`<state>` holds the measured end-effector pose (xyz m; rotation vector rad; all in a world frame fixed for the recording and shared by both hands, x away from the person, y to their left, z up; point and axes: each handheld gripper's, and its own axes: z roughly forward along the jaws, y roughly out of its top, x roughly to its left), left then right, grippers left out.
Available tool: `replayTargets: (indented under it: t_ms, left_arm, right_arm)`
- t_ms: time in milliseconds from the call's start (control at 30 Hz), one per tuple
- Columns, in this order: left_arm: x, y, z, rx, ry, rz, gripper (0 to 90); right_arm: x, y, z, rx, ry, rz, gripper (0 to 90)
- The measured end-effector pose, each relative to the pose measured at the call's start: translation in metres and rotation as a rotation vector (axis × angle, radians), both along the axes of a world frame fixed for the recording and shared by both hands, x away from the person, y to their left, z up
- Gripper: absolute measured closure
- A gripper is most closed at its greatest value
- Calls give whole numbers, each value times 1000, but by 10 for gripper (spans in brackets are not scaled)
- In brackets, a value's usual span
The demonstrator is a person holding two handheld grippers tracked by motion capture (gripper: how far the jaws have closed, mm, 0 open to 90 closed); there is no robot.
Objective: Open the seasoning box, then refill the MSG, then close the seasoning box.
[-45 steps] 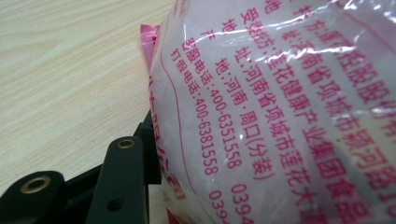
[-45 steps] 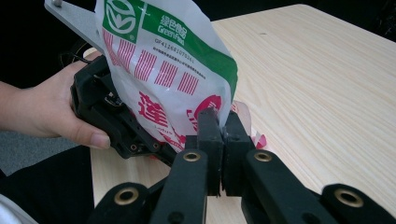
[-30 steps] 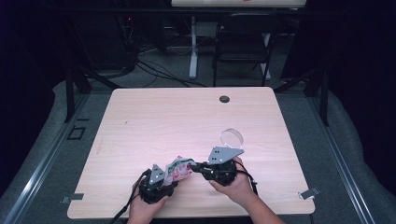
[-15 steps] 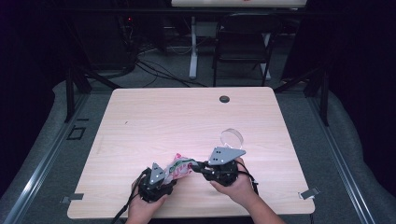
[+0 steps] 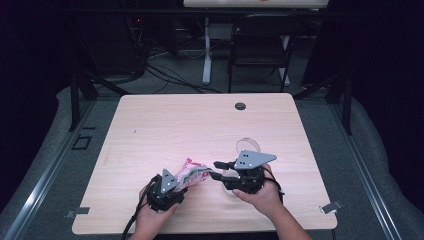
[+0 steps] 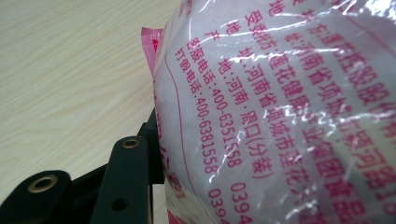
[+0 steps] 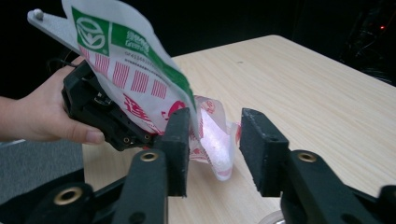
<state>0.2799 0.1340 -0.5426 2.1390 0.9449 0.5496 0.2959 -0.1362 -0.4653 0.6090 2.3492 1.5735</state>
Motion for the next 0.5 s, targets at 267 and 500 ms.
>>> replayTargets:
  t_ms: [267,500]
  left_arm:
    - [11,0,9,13,-6,20,564]
    - [20,-3,18,33,-23,27,565]
  right_arm:
    - [4,-12,4,-29,-21,-24,623]
    - [8,-24,7,-29,-29,-39,632]
